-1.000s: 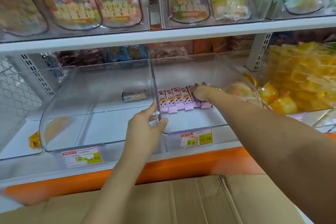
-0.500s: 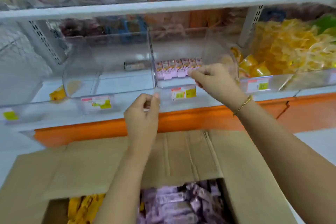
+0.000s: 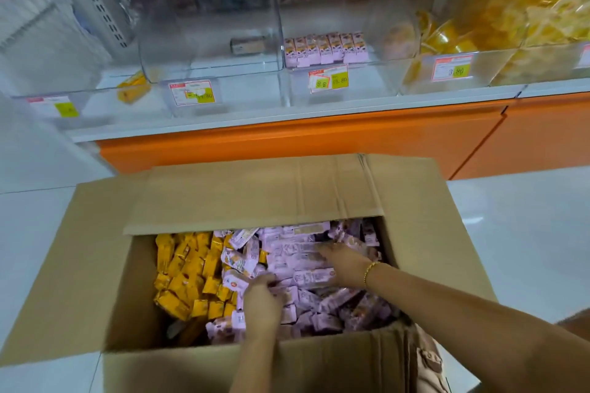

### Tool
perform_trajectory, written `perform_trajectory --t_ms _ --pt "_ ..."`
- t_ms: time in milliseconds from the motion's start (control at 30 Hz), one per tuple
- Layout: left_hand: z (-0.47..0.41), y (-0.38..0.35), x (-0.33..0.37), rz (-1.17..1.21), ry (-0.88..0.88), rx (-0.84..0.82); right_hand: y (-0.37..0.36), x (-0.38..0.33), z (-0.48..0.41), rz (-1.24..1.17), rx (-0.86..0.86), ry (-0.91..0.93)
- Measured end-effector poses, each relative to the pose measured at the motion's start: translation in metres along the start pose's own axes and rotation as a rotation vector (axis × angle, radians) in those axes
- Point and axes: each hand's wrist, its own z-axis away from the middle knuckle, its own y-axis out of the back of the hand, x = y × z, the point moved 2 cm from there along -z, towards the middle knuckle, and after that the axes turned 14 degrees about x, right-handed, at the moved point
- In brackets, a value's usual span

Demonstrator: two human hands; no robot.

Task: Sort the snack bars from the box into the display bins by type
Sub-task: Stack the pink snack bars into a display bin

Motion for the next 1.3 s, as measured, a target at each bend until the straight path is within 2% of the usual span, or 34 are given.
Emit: perform_trajectory --t_ms 133,233,333,433,500,567,633,667,733,833,900,967,1100,1300 --pt "-0.002 -0.001 0.002 -0.207 -0.116 -0.119 -0.028 -0.008 -0.005 0.171 0.163 0.037" --pt "-0.001 0.008 -0.005 -0.351 -0.094 -0.035 -0.033 -0.016 -0.014 0.171 0.204 0.085" --pt "0.001 0.018 -0.008 -0.338 -0.039 -0.002 -0.033 -0.024 -0.015 0.212 0.176 0.144" --pt "0.002 0.029 0.006 -0.067 0.047 -0.025 -0.019 -0.027 -0.013 0.109 0.196 0.125" --pt "-0.001 0.042 0.019 0.197 0.269 -0.046 0.005 -0.031 -0.005 -0.191 0.291 0.078" --pt "0.001 0.053 0.039 0.515 0.543 -0.280 0.039 -0.037 0.008 -0.538 0.426 0.037" --pt "0.005 0.065 0.068 0.760 0.617 -0.521 0.072 -0.047 0.025 -0.827 0.561 0.074" --pt "0.006 0.072 0.084 0.891 0.607 -0.553 0.088 -0.051 0.034 -0.918 0.614 0.130" --pt "0.004 0.084 0.112 1.132 0.554 -0.515 0.116 -0.055 0.052 -0.959 0.665 0.270" --pt "0.003 0.103 0.143 1.357 0.407 -0.454 0.141 -0.049 0.068 -1.037 0.569 0.417" --pt "0.003 0.113 0.156 1.344 0.275 -0.422 0.156 -0.046 0.077 -1.284 0.499 0.398" --pt "0.007 0.119 0.168 1.278 0.157 -0.378 0.165 -0.045 0.079 -1.456 0.535 0.299" --pt "0.010 0.123 0.181 1.126 0.032 -0.301 0.174 -0.046 0.075 -1.467 0.716 0.138" --pt "0.011 0.126 0.194 0.980 -0.031 -0.230 0.176 -0.046 0.075 -1.577 0.651 0.159"
